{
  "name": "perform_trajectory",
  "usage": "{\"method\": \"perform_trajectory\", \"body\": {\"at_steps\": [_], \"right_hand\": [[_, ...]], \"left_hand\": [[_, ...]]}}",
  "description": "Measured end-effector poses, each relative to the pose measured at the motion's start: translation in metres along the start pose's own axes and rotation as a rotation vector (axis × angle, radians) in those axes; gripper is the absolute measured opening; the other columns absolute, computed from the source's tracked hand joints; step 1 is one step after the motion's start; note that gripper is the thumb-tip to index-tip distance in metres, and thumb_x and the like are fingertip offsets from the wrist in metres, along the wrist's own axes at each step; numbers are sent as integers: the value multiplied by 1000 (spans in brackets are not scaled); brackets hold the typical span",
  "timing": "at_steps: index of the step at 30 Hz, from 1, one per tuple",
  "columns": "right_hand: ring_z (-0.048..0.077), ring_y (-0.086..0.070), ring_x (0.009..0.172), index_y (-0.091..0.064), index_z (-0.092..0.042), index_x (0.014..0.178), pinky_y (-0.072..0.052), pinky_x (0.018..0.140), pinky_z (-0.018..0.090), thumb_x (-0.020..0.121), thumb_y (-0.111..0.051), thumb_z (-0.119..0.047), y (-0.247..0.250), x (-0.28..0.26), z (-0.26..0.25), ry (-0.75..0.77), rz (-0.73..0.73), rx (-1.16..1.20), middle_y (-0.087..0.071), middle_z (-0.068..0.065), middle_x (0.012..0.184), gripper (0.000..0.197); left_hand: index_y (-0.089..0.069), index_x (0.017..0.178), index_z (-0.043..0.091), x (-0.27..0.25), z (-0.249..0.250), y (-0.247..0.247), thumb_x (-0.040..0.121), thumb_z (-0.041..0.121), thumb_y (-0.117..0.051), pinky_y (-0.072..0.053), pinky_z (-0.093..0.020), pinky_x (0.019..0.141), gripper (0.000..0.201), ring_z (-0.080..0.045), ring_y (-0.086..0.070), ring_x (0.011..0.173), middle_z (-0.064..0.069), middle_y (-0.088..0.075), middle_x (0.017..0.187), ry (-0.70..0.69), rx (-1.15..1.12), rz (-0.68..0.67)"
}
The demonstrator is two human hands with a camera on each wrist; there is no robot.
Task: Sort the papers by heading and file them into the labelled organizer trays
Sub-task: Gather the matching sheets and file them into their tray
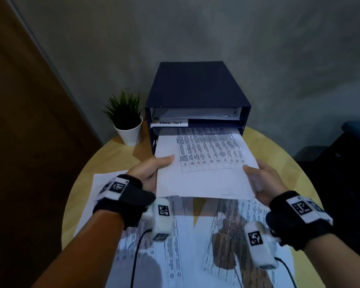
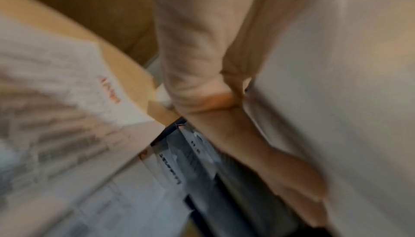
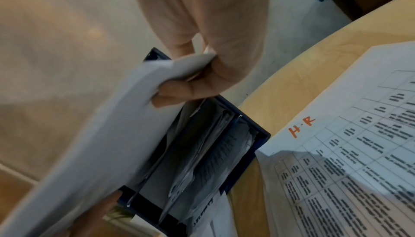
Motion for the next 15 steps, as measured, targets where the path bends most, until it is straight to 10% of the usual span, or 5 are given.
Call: {"method": "perform_trajectory", "body": {"at_steps": [3,10,12,15], "right_hand": [[49,-58,102,-51,-3,128,-48,73,38,95,-47,1,-5,8,0,8,38,29,-57,29,126,34],[28,-69,76,-53,-6,114,-57,53,25,96,-51,-8,-36,-2,1,-56,-152,95,-64,10,107,19],[20,-69,55,-45,-6,118,-54,46,21,96,-49,-5,-39,1,2,-35,-99,134,-57,8,101,23],[11,-64,40,-38,-11,115,-50,41,16,97,-45,1,-41,7,2,4,-17,176,-53,7,97,23]], "left_hand": [[-49,134,7,11,-9,1,93,2,-52,-47,-40,99,42,-29,-60,114,-11,-59,132,-83,290,66],[-32,146,12,38,14,13,86,17,-66,-33,-40,113,69,-26,-44,133,-4,-44,146,-264,230,307],[-40,141,13,50,21,10,70,36,-80,-50,-41,98,85,-26,-54,123,-7,-50,142,-225,70,250],[-55,120,15,51,25,2,87,30,-62,-60,-24,62,37,-18,-71,82,-6,-67,108,-200,-400,107]]}}
Point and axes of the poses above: each hand's wrist, its own x-axis towards the middle knuckle, its own y-axis out of the back of the hand, z = x × y, the point moved 4 cm from there along x, towards the middle knuckle
